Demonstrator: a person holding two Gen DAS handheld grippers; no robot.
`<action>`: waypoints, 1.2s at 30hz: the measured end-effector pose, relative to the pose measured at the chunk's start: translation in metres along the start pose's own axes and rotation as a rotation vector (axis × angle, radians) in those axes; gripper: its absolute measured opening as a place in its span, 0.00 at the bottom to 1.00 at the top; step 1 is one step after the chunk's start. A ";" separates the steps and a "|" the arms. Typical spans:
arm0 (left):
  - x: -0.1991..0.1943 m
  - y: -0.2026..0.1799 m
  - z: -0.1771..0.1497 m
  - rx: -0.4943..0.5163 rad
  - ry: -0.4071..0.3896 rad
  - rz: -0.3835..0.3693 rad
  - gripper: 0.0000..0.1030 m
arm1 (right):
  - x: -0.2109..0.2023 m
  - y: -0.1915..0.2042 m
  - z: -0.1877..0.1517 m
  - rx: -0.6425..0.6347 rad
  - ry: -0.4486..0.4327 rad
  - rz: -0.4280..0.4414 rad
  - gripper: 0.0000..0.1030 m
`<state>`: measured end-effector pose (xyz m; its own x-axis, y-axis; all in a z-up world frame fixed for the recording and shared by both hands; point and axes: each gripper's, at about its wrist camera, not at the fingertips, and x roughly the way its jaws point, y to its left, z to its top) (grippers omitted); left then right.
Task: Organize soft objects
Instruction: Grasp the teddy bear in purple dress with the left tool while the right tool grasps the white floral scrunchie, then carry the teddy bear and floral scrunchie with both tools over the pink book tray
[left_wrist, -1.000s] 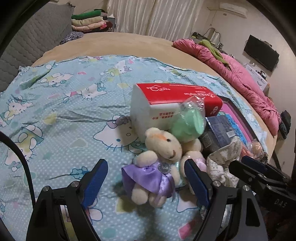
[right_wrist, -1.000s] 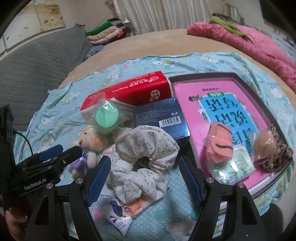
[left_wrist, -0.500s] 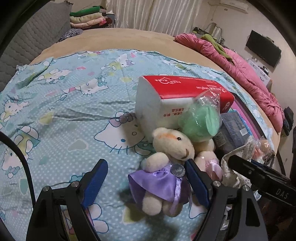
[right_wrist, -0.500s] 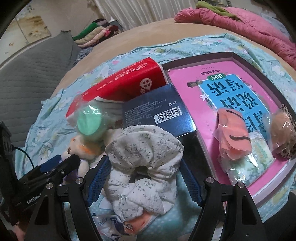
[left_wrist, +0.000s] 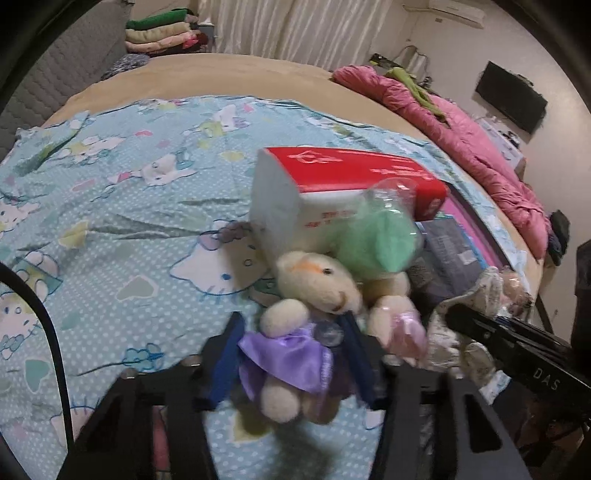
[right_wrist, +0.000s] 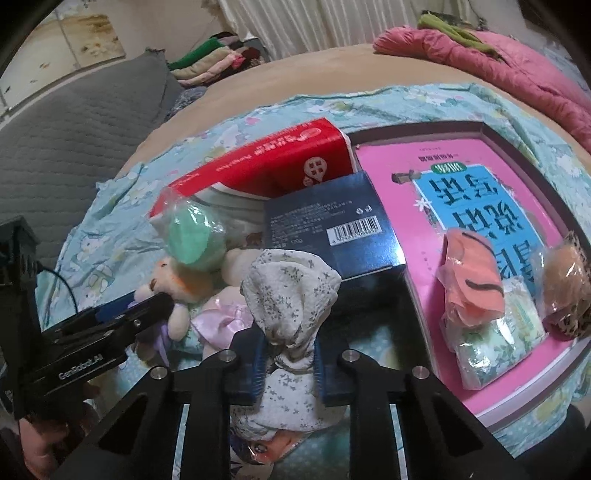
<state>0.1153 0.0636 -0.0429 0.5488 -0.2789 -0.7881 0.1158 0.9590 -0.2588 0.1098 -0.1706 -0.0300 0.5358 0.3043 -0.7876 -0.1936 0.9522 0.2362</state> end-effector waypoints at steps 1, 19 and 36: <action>-0.001 -0.001 0.000 0.005 -0.002 -0.006 0.39 | -0.002 0.000 0.000 -0.003 -0.004 0.005 0.19; -0.039 0.006 -0.017 -0.068 -0.051 -0.002 0.35 | -0.048 -0.005 0.011 -0.041 -0.116 0.024 0.19; -0.080 -0.052 -0.015 0.018 -0.091 0.063 0.35 | -0.080 -0.019 0.007 -0.040 -0.179 0.078 0.19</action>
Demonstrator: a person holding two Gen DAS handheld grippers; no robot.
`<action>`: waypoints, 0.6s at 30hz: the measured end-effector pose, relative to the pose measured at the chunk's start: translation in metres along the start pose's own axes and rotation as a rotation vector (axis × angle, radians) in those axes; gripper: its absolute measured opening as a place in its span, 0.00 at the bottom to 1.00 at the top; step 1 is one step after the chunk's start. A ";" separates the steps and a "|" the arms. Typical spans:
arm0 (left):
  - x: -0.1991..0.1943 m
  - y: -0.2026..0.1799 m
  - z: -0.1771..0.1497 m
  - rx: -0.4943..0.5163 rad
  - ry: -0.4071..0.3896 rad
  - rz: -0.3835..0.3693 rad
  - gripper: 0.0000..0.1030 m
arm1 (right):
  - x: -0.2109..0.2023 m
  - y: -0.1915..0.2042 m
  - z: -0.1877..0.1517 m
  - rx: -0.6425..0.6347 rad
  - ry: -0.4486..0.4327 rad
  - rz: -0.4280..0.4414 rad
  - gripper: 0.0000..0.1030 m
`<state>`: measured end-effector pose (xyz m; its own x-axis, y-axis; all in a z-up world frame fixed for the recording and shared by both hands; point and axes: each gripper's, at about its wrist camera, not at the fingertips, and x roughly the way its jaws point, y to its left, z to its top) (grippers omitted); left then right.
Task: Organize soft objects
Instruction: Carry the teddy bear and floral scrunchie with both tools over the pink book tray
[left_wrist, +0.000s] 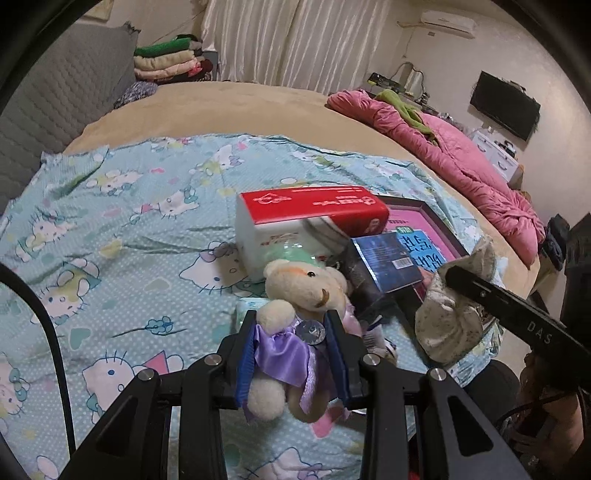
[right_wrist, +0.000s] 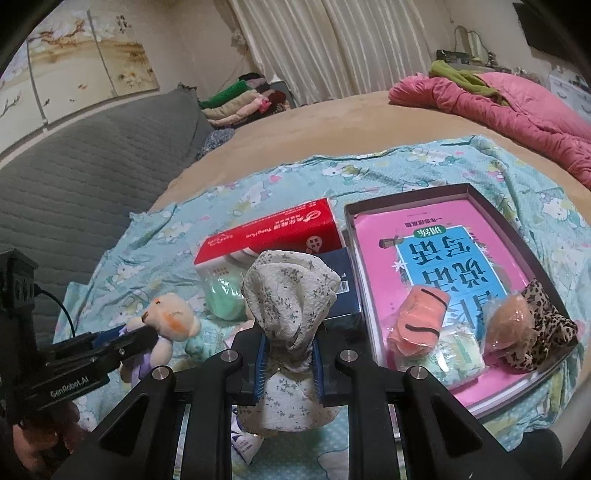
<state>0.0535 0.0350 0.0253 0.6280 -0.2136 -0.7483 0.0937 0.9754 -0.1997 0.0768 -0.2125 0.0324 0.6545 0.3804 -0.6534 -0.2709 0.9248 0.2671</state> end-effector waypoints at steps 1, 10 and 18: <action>-0.002 -0.004 0.000 0.010 -0.004 0.003 0.35 | -0.002 -0.001 0.001 0.001 -0.005 0.004 0.19; -0.017 -0.036 0.005 0.074 -0.024 0.038 0.35 | -0.020 -0.009 0.006 0.017 -0.046 0.014 0.19; -0.025 -0.055 0.008 0.119 -0.028 0.073 0.35 | -0.036 -0.010 0.011 -0.008 -0.099 0.000 0.19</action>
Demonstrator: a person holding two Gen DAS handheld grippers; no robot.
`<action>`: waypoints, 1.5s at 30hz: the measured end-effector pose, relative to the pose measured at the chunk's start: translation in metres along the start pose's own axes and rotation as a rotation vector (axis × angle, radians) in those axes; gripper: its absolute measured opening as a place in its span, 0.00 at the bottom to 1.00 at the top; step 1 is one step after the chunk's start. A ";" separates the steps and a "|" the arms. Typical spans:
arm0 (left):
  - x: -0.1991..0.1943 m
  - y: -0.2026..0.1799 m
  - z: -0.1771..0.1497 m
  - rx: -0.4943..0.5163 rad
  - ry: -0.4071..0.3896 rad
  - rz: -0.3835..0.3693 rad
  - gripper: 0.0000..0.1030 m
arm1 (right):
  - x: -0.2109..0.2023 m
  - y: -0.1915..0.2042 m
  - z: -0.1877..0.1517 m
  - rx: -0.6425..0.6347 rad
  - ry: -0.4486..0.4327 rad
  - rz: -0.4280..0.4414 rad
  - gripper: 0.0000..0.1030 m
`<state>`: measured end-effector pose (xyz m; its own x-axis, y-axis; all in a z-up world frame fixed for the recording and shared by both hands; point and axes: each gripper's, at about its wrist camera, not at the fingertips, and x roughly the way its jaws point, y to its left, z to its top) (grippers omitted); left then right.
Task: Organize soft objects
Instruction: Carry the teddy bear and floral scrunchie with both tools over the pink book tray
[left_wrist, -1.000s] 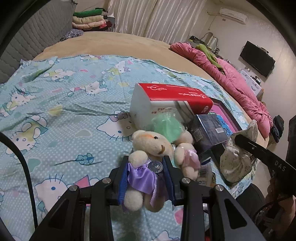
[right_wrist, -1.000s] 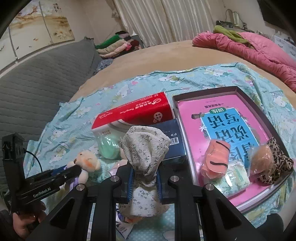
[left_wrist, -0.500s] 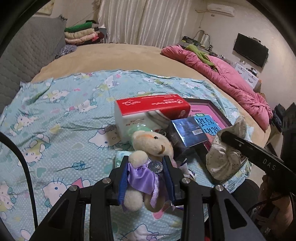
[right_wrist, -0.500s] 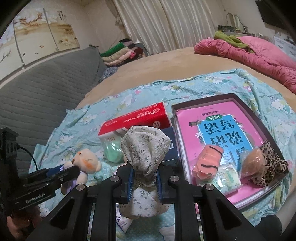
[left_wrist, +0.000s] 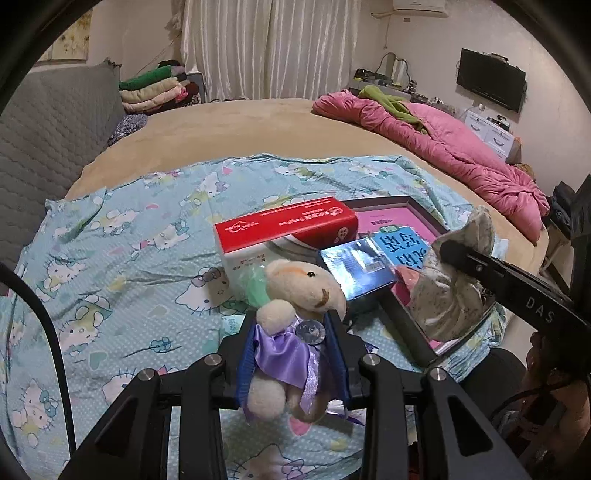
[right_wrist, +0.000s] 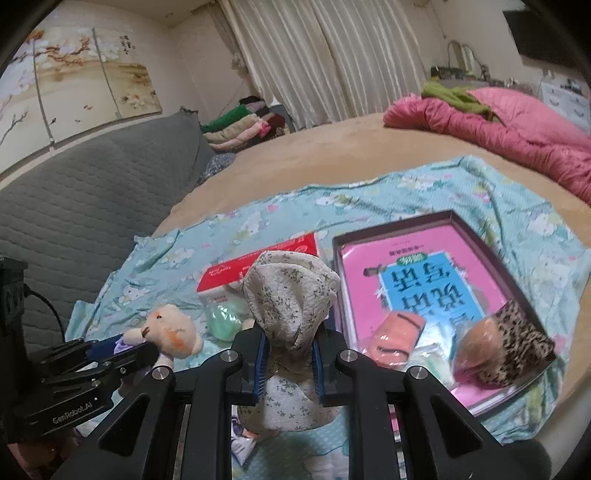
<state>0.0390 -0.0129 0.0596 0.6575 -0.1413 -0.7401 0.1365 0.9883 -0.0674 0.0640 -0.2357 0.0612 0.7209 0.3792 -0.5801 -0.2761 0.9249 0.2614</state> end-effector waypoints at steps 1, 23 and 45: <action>-0.001 -0.002 0.001 0.007 -0.001 0.002 0.35 | -0.002 0.000 0.001 -0.003 -0.008 0.000 0.19; -0.020 -0.056 0.022 0.103 -0.061 0.012 0.35 | -0.050 -0.036 0.023 0.028 -0.152 -0.039 0.19; -0.002 -0.125 0.034 0.183 -0.024 -0.081 0.35 | -0.079 -0.105 0.029 0.179 -0.235 -0.133 0.20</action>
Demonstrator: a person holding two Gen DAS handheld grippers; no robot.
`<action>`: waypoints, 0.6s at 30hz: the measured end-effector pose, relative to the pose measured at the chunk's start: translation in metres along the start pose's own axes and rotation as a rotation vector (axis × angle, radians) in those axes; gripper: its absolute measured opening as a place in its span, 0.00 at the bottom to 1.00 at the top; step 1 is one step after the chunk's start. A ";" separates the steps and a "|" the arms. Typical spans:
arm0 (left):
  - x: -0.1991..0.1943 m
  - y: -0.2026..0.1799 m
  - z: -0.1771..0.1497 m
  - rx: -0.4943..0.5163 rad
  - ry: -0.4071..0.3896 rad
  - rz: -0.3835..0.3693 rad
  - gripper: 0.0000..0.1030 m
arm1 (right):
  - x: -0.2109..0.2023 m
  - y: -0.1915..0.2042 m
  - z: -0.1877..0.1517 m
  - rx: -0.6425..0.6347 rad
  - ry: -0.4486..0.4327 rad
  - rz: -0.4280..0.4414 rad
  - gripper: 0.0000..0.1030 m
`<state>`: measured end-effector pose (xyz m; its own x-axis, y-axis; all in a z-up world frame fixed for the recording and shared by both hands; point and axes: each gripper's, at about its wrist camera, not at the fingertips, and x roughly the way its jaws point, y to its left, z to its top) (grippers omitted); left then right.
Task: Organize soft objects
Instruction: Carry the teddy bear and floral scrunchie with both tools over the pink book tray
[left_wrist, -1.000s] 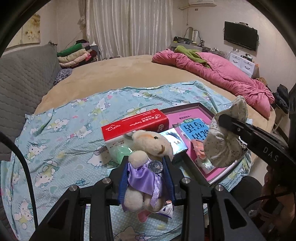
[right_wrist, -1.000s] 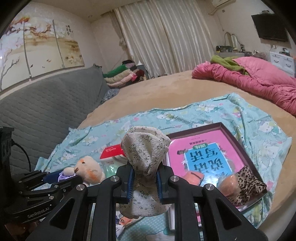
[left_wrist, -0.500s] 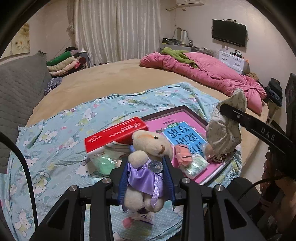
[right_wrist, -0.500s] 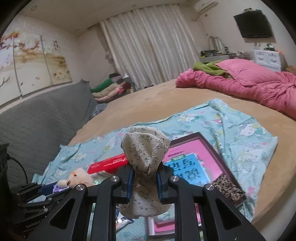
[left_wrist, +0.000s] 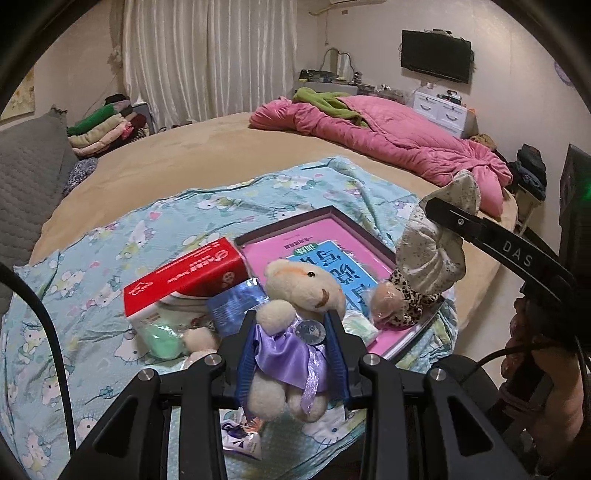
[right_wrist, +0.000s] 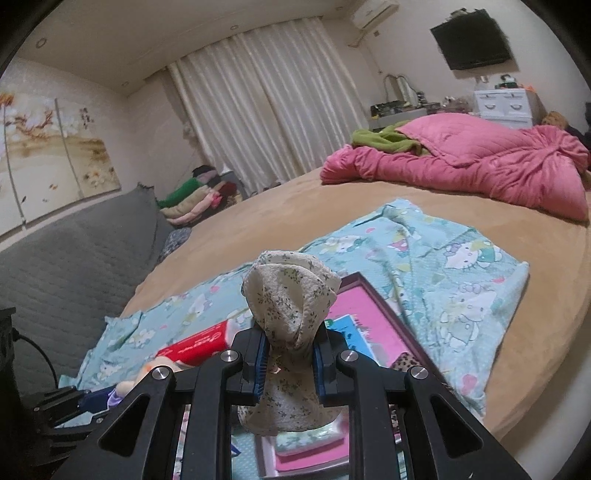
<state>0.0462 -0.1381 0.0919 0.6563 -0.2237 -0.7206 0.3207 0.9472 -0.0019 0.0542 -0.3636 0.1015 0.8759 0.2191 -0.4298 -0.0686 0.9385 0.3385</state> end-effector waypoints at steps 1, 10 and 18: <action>0.002 -0.003 0.001 0.006 0.003 0.000 0.35 | 0.000 -0.003 0.000 0.005 -0.001 -0.002 0.20; 0.022 -0.026 0.007 0.045 0.027 -0.024 0.35 | -0.003 -0.030 0.003 0.051 -0.029 -0.045 0.21; 0.042 -0.041 0.007 0.066 0.055 -0.048 0.35 | 0.001 -0.051 0.000 0.066 -0.015 -0.093 0.21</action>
<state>0.0651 -0.1878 0.0665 0.6008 -0.2539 -0.7580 0.3968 0.9179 0.0070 0.0586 -0.4114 0.0843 0.8843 0.1271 -0.4493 0.0445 0.9349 0.3521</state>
